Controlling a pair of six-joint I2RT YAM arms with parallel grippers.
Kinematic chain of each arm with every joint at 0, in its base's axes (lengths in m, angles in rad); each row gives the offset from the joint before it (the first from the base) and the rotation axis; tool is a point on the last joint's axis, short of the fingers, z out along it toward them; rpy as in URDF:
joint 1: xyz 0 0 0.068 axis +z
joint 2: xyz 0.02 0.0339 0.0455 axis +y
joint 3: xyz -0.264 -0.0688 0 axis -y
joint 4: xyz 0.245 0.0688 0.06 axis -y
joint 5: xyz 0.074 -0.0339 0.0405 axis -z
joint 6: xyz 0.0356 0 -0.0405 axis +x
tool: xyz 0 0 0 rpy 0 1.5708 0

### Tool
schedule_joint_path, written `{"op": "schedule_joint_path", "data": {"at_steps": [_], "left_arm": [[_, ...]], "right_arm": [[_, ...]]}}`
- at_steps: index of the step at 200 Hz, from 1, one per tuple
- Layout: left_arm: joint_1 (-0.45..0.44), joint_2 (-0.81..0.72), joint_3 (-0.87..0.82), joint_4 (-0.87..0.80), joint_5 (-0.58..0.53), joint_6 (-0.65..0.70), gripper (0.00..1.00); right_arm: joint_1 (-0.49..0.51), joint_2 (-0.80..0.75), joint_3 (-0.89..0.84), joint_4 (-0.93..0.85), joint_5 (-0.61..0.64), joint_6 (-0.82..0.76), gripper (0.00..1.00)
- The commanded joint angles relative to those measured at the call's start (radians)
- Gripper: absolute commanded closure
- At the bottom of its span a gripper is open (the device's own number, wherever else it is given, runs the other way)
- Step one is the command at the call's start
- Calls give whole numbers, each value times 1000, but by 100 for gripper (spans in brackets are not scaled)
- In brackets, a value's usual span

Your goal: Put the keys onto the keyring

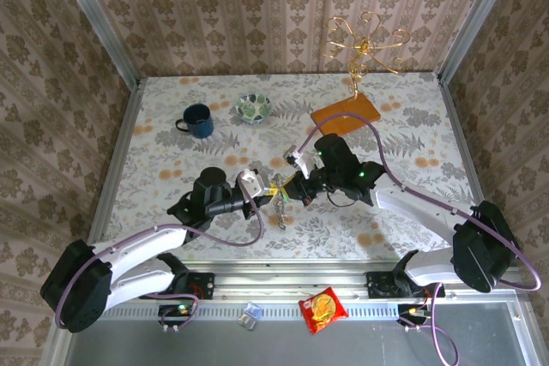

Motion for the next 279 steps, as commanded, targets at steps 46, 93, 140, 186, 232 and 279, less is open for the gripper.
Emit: {"op": "schedule_joint_path", "data": {"at_steps": [46, 93, 140, 186, 232, 279], "left_arm": [[-10, -3, -18, 72, 5, -19, 100], [-14, 2, -30, 98, 2, -24, 100], [-16, 12, -43, 137, -3, -38, 100], [-22, 31, -49, 183, -9, -57, 100], [-24, 34, -68, 232, -21, -81, 100], [-12, 34, -111, 356, 39, -122, 100]], "right_arm": [[-33, 15, 5, 23, 28, 64, 100], [-39, 40, 9, 33, 2, 81, 100], [-50, 71, 12, 46, -25, 107, 100], [-53, 93, 22, 46, -52, 115, 96], [-99, 41, -9, 57, -60, 109, 64], [-135, -104, -134, 185, -67, -128, 59]]}}
